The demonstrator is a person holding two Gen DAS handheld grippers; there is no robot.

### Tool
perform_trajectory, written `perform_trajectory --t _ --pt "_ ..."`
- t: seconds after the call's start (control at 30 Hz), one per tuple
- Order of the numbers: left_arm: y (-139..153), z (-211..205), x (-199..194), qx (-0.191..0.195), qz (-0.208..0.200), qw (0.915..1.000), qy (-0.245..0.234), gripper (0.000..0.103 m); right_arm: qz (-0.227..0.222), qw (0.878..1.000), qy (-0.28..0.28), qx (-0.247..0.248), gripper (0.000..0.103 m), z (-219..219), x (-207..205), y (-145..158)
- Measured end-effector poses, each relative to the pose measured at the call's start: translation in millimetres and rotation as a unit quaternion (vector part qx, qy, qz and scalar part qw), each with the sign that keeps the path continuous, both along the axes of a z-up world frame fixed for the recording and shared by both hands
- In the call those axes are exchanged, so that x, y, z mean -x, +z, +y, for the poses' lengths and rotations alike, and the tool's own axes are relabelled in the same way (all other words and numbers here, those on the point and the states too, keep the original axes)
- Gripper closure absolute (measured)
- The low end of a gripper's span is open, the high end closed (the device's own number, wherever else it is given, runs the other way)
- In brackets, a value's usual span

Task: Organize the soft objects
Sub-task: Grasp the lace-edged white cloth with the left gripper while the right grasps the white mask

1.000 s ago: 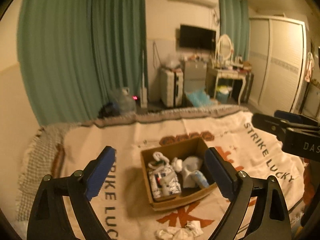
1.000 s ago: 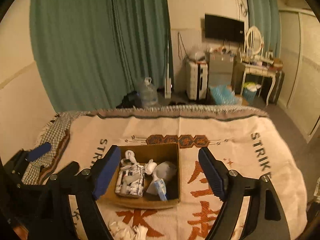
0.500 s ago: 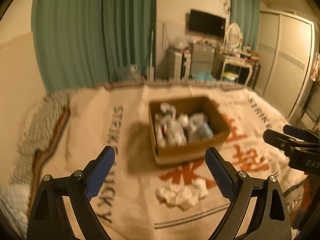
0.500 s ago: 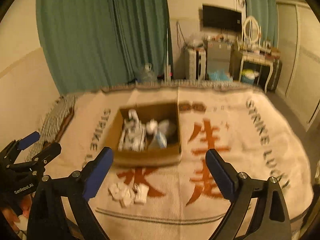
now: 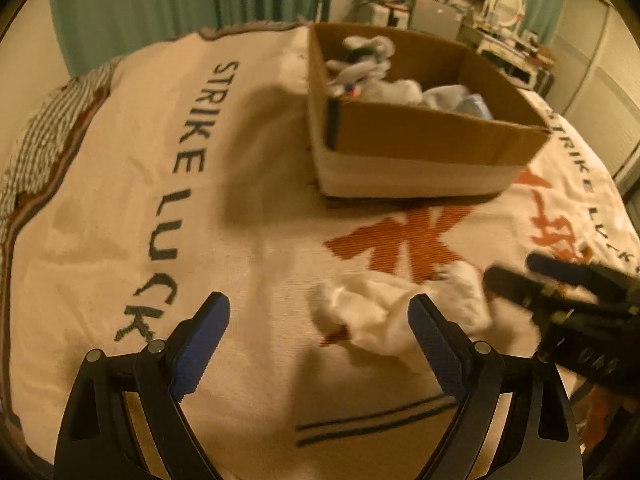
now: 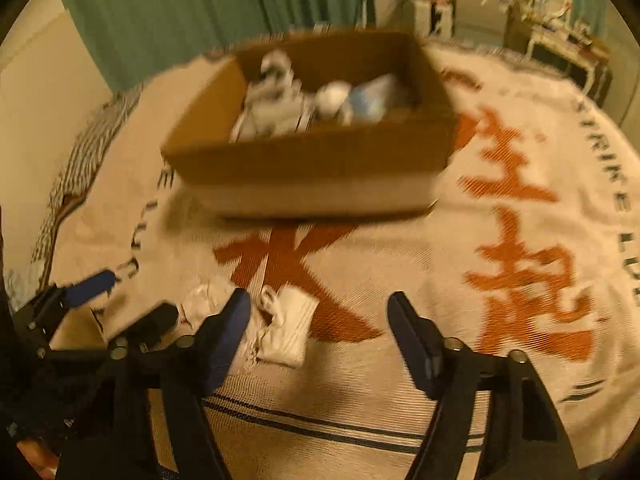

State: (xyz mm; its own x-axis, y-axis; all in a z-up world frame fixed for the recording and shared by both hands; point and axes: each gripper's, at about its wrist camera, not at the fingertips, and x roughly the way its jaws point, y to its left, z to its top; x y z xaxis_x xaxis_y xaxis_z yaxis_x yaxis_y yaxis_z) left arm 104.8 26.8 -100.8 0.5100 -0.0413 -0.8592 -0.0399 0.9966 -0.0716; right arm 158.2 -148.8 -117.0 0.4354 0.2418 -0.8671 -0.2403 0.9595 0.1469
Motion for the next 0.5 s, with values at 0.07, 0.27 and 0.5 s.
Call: perform_trajectory --t 0.07,0.27,0.5 --pt "-5 4 -3 -0.002 0.003 1.0 0.003 0.012 0.027 1.0 0.009 -0.001 0.046 8 -5 -20" --pt "-13 -1 -11 -0.003 0.008 0.9999 -0.01 0.012 0.063 0.998 0.011 -0.006 0.067 19 -8 -50" --pt "-13 -20 -9 -0.003 0.013 0.9991 -0.04 0.012 0.038 0.999 0.003 -0.028 0.077 8 -4 -28"
